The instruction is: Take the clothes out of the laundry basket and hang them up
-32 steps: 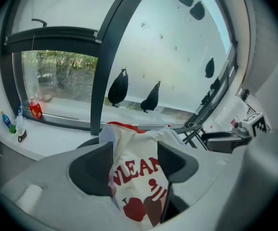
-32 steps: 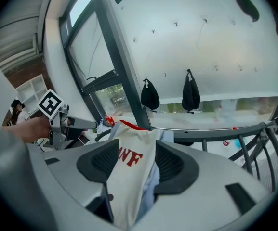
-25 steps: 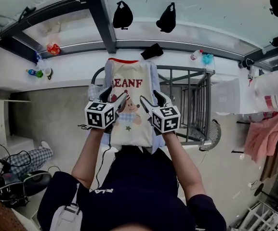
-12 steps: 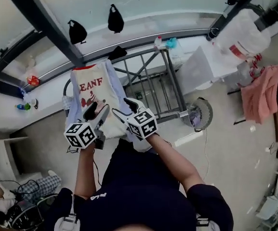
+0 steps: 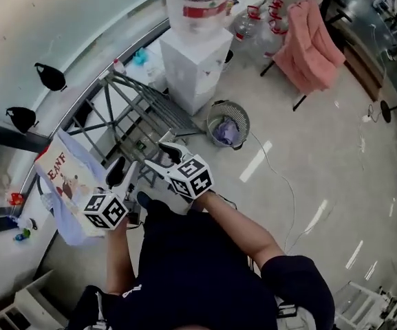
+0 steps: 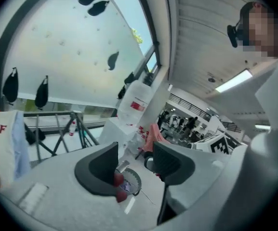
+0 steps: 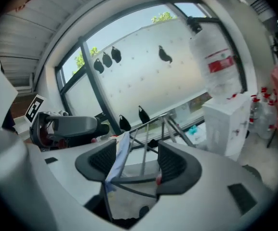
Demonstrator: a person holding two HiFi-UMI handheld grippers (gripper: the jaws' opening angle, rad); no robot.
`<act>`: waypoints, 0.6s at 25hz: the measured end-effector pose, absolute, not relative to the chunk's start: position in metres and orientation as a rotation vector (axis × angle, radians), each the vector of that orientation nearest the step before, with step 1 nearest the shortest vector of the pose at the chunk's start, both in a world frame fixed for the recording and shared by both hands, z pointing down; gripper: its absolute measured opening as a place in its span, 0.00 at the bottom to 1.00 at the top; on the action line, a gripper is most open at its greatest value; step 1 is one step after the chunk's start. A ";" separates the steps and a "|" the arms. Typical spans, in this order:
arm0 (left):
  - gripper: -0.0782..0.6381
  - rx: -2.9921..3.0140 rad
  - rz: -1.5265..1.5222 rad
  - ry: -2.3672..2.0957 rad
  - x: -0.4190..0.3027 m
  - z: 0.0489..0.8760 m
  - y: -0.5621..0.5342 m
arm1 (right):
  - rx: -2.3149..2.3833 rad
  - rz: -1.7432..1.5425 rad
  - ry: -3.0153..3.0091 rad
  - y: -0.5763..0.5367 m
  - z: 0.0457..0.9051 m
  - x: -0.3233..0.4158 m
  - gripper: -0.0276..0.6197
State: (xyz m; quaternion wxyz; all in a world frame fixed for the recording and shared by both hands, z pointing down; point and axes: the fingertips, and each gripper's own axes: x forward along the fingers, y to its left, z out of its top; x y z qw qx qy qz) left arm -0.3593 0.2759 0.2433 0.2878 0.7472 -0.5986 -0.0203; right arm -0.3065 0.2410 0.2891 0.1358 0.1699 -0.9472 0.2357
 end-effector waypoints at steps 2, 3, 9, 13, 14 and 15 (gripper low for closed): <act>0.43 2.059 -0.002 -1.525 -0.308 0.248 0.255 | 0.604 0.708 -2.734 0.225 0.293 -0.253 0.46; 0.43 2.088 0.021 -1.483 -0.281 0.249 0.245 | 0.652 0.724 -2.723 0.218 0.294 -0.227 0.46; 0.43 2.259 0.144 -1.257 -0.164 0.247 0.196 | 0.965 0.770 -2.627 0.181 0.305 -0.097 0.46; 0.43 2.305 0.169 -1.166 -0.121 0.249 0.169 | 1.137 0.863 -2.562 0.162 0.324 -0.033 0.46; 0.43 2.310 0.178 -1.154 -0.111 0.252 0.161 | 1.172 0.885 -2.543 0.157 0.329 -0.017 0.46; 0.43 2.314 0.189 -1.143 -0.103 0.255 0.152 | 1.205 0.899 -2.522 0.151 0.334 -0.002 0.46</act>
